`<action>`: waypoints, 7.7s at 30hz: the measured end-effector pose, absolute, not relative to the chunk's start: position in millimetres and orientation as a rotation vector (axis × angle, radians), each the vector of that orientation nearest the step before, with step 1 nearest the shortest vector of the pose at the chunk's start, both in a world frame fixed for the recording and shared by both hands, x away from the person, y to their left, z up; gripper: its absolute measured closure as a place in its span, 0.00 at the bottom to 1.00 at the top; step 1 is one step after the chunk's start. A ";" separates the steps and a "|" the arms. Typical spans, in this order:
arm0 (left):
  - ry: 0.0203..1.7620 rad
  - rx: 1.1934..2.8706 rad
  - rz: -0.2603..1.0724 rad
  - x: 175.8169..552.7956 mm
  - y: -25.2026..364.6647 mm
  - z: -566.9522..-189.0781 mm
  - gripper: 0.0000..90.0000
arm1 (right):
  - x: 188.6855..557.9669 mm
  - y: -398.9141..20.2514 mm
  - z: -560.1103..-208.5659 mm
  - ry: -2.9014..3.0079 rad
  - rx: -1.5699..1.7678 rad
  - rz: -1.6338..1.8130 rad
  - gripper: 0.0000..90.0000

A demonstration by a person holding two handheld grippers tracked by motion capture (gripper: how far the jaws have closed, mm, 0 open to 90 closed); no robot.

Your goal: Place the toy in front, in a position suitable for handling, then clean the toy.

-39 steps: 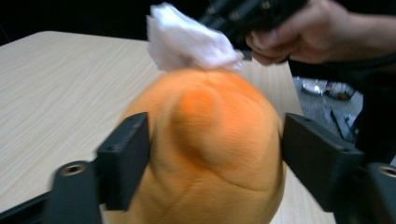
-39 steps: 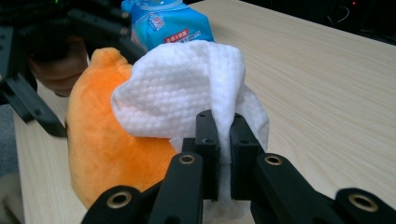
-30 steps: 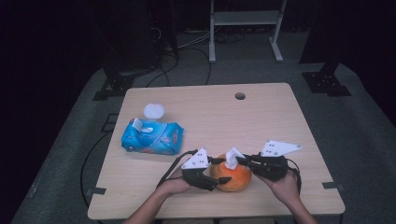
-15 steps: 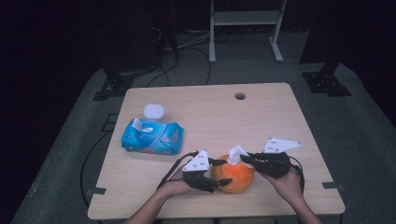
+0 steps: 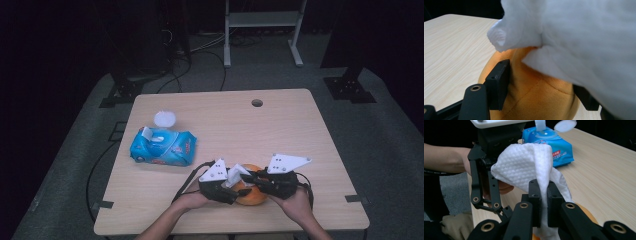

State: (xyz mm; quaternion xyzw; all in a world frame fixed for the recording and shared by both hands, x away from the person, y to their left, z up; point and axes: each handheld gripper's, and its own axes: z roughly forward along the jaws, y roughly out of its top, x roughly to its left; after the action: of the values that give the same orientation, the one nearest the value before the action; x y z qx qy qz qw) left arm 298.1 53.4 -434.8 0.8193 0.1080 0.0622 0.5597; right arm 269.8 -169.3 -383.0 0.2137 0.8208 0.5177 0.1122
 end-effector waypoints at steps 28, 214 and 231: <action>0.293 1.925 0.152 302.0 61.4 -434.6 0.40 | 294.5 -197.1 -389.9 2.342 0.762 1.452 0.94; 0.357 1.990 0.137 317.1 56.5 -426.6 0.53 | 290.4 -236.4 -428.8 2.479 0.958 1.534 0.93; 0.436 1.947 0.265 326.7 79.9 -432.0 0.38 | 320.5 -202.8 -420.9 2.430 0.885 1.480 0.93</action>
State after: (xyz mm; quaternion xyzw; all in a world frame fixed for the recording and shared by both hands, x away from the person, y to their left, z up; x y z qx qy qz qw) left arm 326.7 79.9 -432.0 0.8172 0.1831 0.1111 0.5350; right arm 320.5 -202.8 -420.9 0.2959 0.8130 0.4950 0.0808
